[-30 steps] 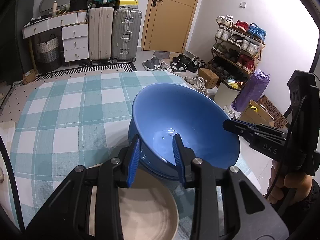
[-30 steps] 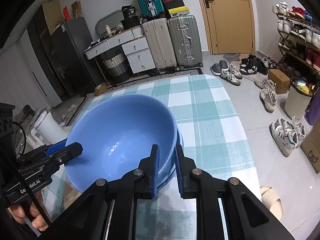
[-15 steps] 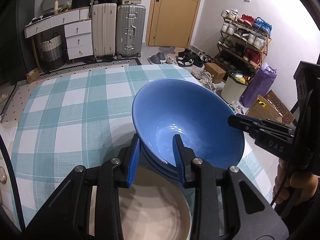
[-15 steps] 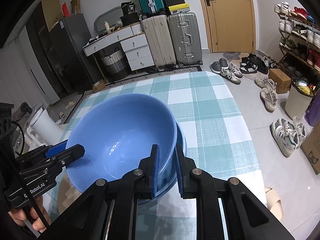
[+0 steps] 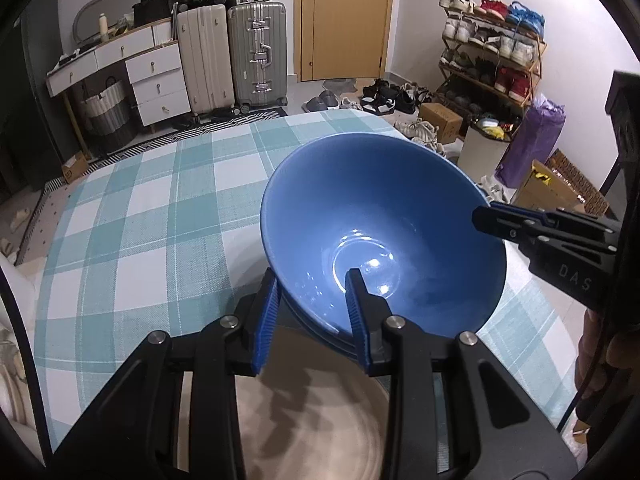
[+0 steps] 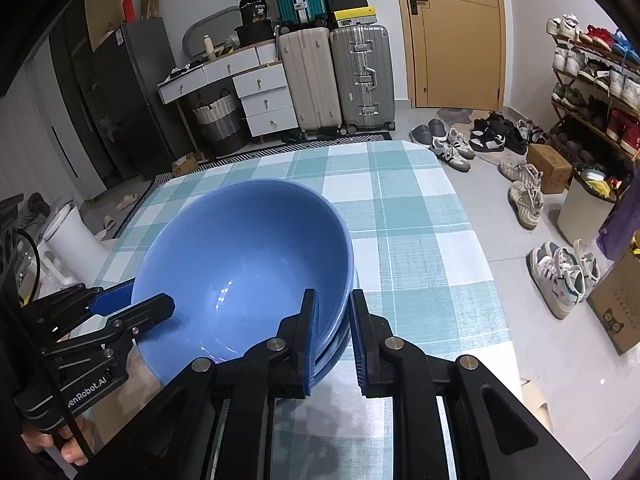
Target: Organize plates and bowls
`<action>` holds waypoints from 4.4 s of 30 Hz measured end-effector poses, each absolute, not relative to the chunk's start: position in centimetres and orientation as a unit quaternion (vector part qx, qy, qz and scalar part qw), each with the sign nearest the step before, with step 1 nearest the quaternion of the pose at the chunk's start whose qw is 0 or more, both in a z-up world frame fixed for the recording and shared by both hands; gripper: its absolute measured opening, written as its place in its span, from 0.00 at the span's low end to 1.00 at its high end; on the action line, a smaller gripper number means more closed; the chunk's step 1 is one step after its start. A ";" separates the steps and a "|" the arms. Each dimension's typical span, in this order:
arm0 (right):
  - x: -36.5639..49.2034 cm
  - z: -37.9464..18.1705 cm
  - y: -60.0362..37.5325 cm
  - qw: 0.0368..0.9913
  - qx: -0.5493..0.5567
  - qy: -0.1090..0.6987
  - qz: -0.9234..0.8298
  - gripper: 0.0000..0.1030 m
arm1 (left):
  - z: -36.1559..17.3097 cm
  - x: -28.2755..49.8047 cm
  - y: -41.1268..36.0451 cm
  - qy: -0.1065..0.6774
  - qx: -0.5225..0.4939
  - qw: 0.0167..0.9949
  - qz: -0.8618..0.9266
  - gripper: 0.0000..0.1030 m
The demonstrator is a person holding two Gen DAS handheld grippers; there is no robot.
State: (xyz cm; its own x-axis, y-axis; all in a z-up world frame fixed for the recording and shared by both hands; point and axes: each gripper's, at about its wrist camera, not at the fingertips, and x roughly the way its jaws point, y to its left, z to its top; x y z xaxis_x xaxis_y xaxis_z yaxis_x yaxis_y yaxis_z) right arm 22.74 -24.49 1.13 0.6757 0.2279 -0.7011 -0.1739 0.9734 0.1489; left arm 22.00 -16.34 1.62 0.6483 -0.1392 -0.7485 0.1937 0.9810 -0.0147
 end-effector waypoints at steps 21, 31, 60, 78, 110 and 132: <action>22.6 0.9 -23.8 0.917 0.019 0.385 0.099 0.17 | 0.2 22.6 -16.9 0.424 0.078 0.899 -0.076 0.31; 22.9 0.7 -24.0 0.915 0.020 0.391 0.096 0.21 | -0.2 23.0 -16.4 0.434 0.067 0.895 -0.081 0.36; 21.7 2.3 -25.4 0.912 0.092 0.383 0.113 0.98 | 1.6 24.7 -10.5 0.428 -0.027 0.898 -0.097 0.99; 22.7 -1.3 -26.8 0.891 0.173 0.405 0.110 0.95 | -2.2 27.7 -9.4 0.474 -0.098 0.867 -0.118 0.99; 22.2 -0.8 -25.1 0.893 0.164 0.397 0.131 0.35 | -0.5 26.4 -10.9 0.460 -0.085 0.872 -0.146 0.24; 16.7 4.6 -24.1 0.911 0.143 0.360 0.140 0.35 | 5.8 20.0 -10.6 0.407 -0.075 0.899 -0.146 0.24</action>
